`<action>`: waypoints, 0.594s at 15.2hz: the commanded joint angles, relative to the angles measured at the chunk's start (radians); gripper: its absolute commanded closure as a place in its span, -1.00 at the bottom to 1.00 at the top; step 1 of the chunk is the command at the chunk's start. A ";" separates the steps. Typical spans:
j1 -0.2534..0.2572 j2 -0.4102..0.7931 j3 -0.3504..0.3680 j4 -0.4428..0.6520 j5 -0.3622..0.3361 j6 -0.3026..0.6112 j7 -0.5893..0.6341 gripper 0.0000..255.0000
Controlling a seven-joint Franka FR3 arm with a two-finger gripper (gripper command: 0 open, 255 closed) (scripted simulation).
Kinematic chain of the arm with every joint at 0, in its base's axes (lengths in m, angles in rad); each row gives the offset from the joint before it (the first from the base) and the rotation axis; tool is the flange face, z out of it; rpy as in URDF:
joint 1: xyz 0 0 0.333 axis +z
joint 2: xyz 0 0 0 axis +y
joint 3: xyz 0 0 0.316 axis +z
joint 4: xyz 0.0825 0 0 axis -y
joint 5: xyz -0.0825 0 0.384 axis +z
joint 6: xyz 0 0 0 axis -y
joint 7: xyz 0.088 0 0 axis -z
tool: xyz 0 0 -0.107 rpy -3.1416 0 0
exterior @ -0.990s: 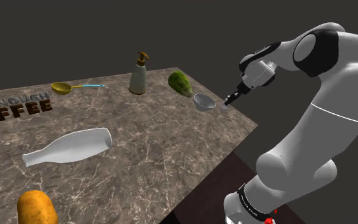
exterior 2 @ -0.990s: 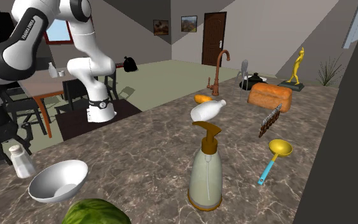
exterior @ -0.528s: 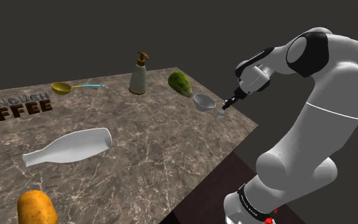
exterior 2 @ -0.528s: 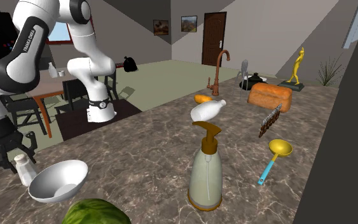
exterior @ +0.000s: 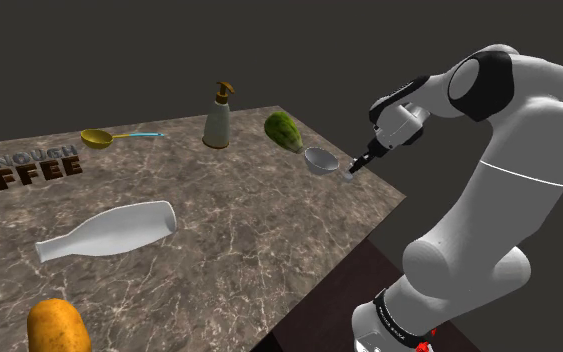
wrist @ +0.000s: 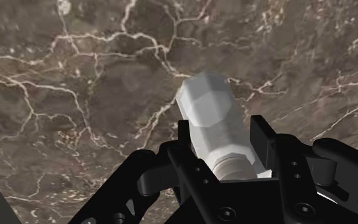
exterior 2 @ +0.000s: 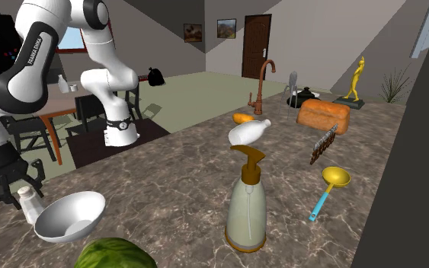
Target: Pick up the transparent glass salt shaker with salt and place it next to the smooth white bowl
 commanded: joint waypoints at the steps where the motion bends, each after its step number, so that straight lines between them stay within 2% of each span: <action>1: 0.000 0.000 0.000 0.000 0.000 0.000 0.000 -1.00; 6: 0.000 0.000 0.000 0.000 0.000 0.000 0.000 -1.00; 9: 0.002 -0.072 -0.030 0.008 -0.061 -0.071 0.039 -1.00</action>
